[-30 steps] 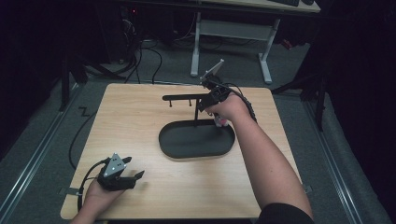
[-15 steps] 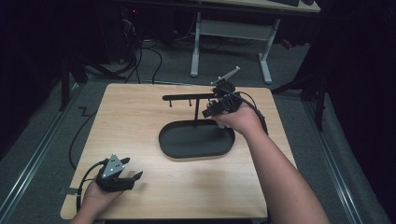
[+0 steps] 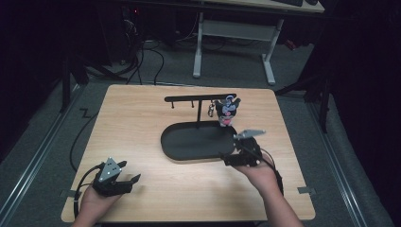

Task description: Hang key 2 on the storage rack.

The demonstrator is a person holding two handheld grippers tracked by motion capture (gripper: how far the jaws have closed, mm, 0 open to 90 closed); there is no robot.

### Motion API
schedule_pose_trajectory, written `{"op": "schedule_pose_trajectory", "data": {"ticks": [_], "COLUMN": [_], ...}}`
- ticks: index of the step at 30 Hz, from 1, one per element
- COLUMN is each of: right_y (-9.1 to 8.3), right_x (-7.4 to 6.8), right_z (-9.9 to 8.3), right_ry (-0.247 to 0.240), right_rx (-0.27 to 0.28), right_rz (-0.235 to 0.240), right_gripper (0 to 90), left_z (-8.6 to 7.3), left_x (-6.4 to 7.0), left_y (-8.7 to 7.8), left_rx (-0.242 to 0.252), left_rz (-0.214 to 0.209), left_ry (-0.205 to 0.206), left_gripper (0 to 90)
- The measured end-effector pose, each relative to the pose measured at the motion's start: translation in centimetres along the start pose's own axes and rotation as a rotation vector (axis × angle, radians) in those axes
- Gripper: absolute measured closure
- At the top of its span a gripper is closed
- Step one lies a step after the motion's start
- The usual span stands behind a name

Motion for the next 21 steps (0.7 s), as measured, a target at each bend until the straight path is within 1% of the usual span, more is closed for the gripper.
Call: {"op": "schedule_pose_trajectory", "data": {"ticks": [1,2,4,5,6,7,8,9,10,11,12,13,15,17,19,21], "right_y": [0.1,0.3,0.5,0.6,0.5,0.3,-0.2,-0.5,-1.0,-1.1,-1.0,-0.7,0.0,0.3,0.5,0.4], "right_x": [0.3,0.7,1.2,1.7,2.1,2.5,3.0,3.0,2.9,2.9,3.2,3.4,3.6,3.5,3.5,3.5], "right_z": [-0.9,-2.2,-4.2,-5.4,-6.4,-7.0,-8.0,-8.4,-8.5,-8.5,-8.7,-9.1,-9.8,-10.0,-10.1,-10.1], "right_ry": [0.005,0.025,0.065,0.074,0.080,0.079,0.092,0.107,0.097,0.077,0.061,0.062,0.087,0.084,0.103,0.122], "right_rx": [0.017,0.049,0.082,0.106,0.128,0.162,0.224,0.226,0.222,0.228,0.222,0.196,0.152,0.142,0.129,0.139], "right_rz": [-0.005,0.000,0.018,0.013,-0.005,-0.026,-0.044,-0.023,-0.002,-0.009,-0.022,-0.025,0.009,0.020,0.027,0.032], "right_gripper": [18.3,17.5,16.8,16.2,15.7,15.7,15.8,15.6,14.8,14.8,14.9,14.9,14.8,14.8,14.8,14.7], "left_z": [0.0,-0.1,-0.1,0.0,0.0,0.1,0.2,0.4,0.4,0.6,0.6,0.7,0.8,1.0,1.1,1.3], "left_x": [0.0,0.1,0.2,0.2,0.2,0.3,0.4,0.6,0.7,0.9,1.1,1.2,1.6,1.7,2.0,2.3], "left_y": [0.1,0.2,0.4,0.5,0.6,0.7,0.8,0.9,1.0,1.1,1.2,1.4,1.6,1.7,1.8,1.8], "left_rx": [-0.002,-0.005,-0.011,-0.012,-0.012,-0.014,-0.015,-0.016,-0.019,-0.021,-0.028,-0.031,-0.041,-0.043,-0.043,-0.039], "left_rz": [0.000,0.000,-0.003,-0.003,0.001,0.003,0.005,0.003,0.002,0.001,0.002,0.002,0.003,0.004,0.001,-0.004], "left_ry": [-0.003,-0.004,-0.008,-0.011,-0.013,-0.017,-0.020,-0.024,-0.027,-0.027,-0.021,-0.021,-0.019,-0.017,-0.010,-0.006], "left_gripper": [27.2,27.2,27.2,27.2,27.2,27.2,27.2,27.3,28.0,28.3,28.5,28.6,28.6,28.6,29.1,29.7]}}
Point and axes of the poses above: each handheld gripper's, and its own axes: y roughly forward along the jaws, z roughly out of its top, x roughly to its right, the point moved 7 cm from there along y, roughly forward along the jaws, and after that the axes turned 14 degrees about y, right-handed, at the moved point
